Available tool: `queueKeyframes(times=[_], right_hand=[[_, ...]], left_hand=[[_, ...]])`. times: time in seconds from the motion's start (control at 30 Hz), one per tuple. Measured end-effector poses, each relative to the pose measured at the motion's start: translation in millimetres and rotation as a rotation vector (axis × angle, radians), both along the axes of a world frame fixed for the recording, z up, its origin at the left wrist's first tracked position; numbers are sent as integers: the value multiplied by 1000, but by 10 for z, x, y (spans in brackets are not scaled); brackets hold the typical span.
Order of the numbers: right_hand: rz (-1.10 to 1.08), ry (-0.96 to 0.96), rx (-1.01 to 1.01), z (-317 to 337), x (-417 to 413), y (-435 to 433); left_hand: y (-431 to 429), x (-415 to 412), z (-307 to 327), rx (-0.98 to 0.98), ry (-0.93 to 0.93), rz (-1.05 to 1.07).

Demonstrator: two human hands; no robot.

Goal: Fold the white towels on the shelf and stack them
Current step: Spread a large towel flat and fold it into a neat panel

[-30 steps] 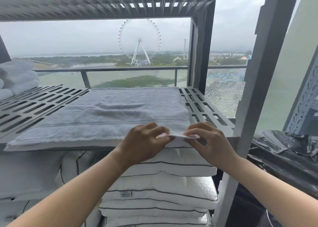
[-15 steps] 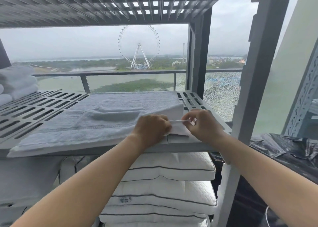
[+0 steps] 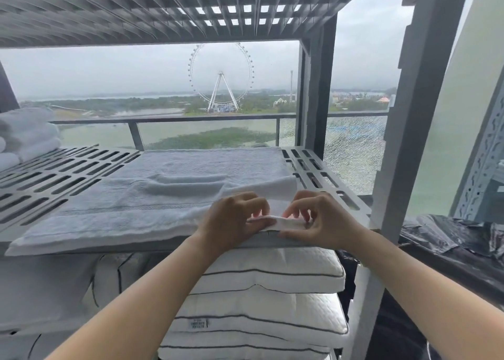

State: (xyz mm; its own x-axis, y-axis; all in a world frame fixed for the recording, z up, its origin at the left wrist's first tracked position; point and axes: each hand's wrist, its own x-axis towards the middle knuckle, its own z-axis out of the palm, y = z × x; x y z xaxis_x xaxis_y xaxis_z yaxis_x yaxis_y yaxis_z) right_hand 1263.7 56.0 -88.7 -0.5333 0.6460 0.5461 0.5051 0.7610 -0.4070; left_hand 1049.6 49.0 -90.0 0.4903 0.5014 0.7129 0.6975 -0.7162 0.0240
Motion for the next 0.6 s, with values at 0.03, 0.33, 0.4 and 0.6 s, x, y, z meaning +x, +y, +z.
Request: queueKeyframes(times=[0.03, 0.33, 0.4, 0.6], right_hand=[[2, -1, 3, 2, 0, 3], [-34, 78, -39, -1, -5, 33], [-23, 112, -144, 66, 5, 38], [-149, 1, -72, 359, -135, 398]], left_hand=[[-8, 1, 2, -4, 3, 3], [-110, -27, 46, -93, 0, -35], [-148, -21, 54, -83, 16, -38], [-220, 1, -6, -72, 36, -10]])
